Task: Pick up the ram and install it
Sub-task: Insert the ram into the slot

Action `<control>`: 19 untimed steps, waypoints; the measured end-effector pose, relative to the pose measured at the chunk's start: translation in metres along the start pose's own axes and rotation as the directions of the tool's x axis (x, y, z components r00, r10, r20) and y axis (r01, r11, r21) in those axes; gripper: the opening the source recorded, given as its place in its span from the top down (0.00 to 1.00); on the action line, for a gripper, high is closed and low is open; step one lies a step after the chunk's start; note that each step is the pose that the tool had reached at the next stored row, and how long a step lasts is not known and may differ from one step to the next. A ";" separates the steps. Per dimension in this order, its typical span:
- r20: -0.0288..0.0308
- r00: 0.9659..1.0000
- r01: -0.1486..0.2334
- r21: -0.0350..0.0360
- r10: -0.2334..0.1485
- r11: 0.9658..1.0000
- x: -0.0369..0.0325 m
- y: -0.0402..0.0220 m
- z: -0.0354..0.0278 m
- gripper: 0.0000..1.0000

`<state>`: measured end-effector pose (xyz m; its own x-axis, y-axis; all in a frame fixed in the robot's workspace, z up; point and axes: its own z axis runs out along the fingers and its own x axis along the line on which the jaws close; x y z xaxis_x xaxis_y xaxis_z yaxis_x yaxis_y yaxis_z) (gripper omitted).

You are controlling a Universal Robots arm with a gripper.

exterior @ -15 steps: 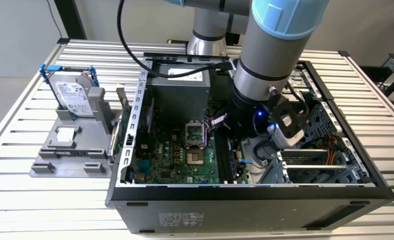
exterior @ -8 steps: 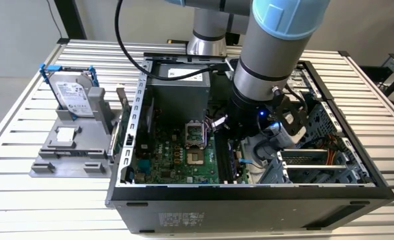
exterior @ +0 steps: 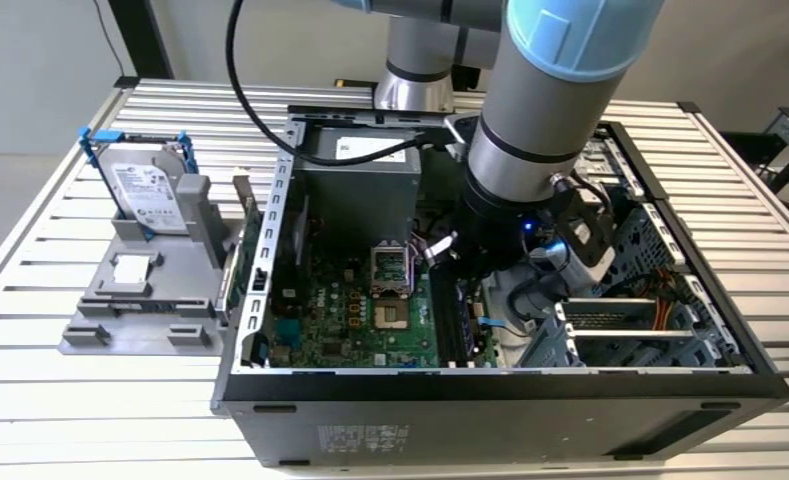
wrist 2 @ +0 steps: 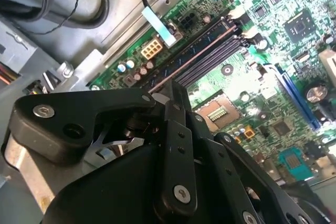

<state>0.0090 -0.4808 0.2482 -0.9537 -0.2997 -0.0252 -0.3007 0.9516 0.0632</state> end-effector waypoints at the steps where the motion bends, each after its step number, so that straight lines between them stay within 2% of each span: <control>1: -0.001 1.000 0.015 0.000 -0.015 1.000 0.0000 0.0000 0.0000 1.00; 5: -0.004 0.997 0.073 -0.002 -0.073 0.997 0.0000 0.0000 0.0000 1.00; 11: -0.008 0.990 0.142 -0.004 -0.142 0.990 -0.0010 -0.0003 -0.0001 1.00; 15: -0.011 0.982 0.187 -0.006 -0.187 0.982 -0.0017 -0.0005 0.0000 1.00; 19: -0.012 0.973 0.231 -0.010 -0.231 0.973 -0.0021 -0.0007 -0.0001 1.00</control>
<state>0.0112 -0.4808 0.2483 -0.8585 -0.5121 -0.0268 -0.5127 0.8561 0.0655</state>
